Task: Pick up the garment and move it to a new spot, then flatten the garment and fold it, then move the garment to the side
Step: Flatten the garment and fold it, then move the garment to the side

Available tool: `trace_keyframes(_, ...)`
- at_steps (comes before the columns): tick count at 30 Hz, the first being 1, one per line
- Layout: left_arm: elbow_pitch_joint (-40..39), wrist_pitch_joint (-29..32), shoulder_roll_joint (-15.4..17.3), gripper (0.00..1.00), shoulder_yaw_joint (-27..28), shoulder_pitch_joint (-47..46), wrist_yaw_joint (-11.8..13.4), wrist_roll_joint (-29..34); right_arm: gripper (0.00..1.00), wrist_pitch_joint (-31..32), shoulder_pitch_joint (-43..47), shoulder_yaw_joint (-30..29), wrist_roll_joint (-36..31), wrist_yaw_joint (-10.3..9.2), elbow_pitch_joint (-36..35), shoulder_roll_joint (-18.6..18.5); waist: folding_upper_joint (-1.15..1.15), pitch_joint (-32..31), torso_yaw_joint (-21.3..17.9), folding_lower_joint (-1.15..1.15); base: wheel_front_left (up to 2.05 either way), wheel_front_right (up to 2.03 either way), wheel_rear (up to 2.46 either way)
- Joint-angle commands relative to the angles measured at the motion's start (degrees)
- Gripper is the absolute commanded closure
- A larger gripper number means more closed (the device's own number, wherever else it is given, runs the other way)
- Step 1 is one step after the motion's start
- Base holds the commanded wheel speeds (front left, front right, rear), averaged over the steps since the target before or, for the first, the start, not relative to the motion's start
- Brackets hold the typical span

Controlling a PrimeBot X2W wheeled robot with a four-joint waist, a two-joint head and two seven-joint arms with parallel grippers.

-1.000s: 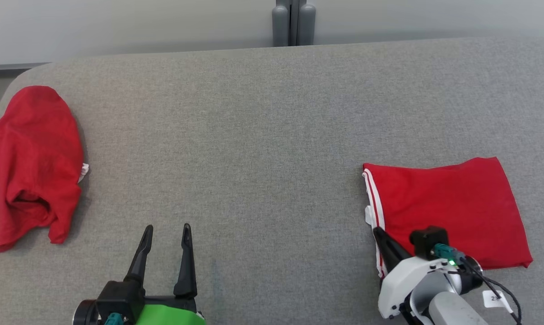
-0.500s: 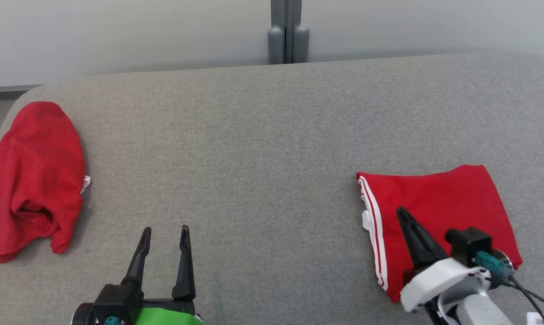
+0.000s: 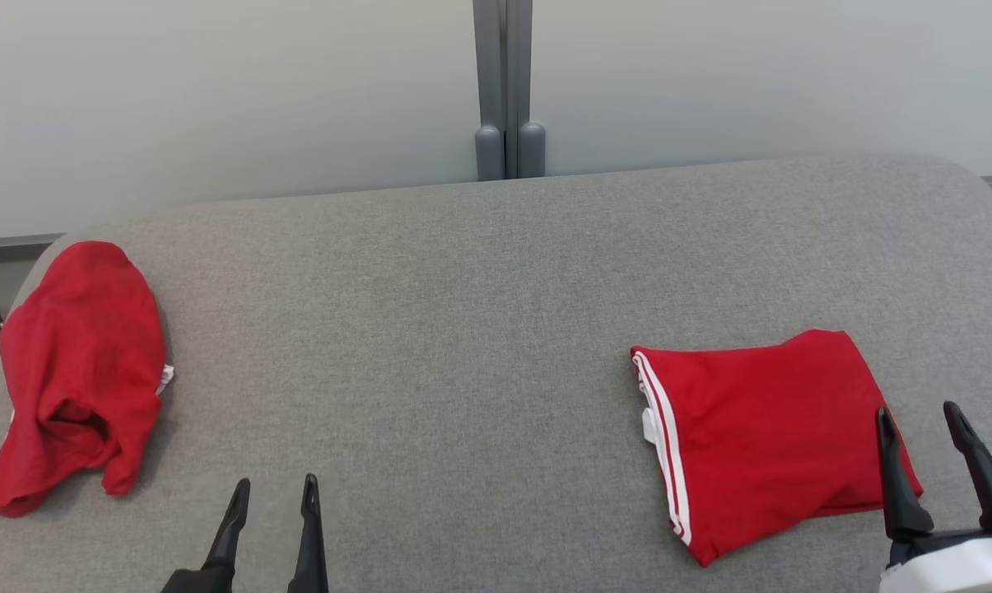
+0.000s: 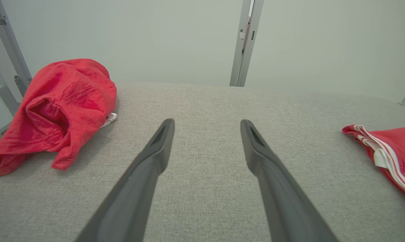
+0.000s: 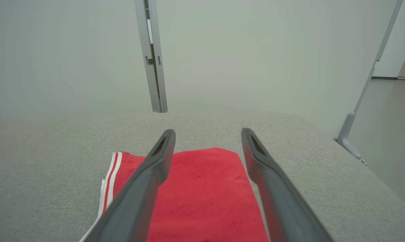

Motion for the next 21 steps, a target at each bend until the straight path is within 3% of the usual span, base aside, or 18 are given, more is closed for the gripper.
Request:
trace_keyframes(1,-0.17,-0.12,0.16,0.0,0.61,1.15,-0.16,0.22,0.0,-0.16,1.35,0.0,-0.08,-0.04,0.64,0.1,0.0,-0.54,0.44,0.0,0.0,0.0,0.0)
trace_keyframes(21,0.82,-0.08,0.16,0.0,0.92,2.03,-1.5,0.1,0.0,-0.18,2.01,0.78,0.33,-0.06,5.1,2.42,0.0,-1.27,1.66,0.0,0.0,0.0,0.0)
